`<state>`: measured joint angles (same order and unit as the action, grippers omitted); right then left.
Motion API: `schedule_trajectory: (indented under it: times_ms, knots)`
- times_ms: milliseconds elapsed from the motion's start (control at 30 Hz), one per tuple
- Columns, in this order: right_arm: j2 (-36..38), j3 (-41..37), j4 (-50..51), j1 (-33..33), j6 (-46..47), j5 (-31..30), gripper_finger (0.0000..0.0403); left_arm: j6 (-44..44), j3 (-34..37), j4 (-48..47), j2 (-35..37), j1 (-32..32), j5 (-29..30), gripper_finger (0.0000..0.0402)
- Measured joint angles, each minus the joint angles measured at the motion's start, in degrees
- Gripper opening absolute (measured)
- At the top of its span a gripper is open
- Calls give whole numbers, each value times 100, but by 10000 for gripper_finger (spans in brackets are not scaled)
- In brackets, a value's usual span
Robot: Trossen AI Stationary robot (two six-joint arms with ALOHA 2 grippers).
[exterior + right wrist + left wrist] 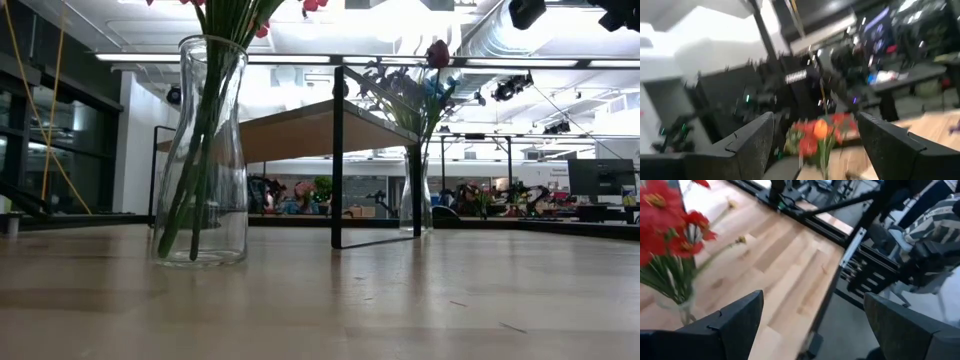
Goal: Pick and place flowers into a vace then onto a shelf
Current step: Put the top transparent flower vase on the shelf
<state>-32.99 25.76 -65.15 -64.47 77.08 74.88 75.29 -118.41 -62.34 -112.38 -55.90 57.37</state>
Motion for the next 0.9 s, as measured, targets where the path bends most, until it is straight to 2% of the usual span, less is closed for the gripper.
schedule_trajectory:
  times_ms: [133,633,767,900]
  knots:
    - [0,0,88,0,-5,130,279,0,-13,171,0,-2,-280,376]
    - [0,-1,1025,0,-103,271,279,0,-13,226,0,2,-298,376]
    - [4,1,985,0,202,22,279,0,-13,224,0,2,-298,376]
    - [80,12,444,0,629,-313,279,0,-13,224,0,2,-297,376]
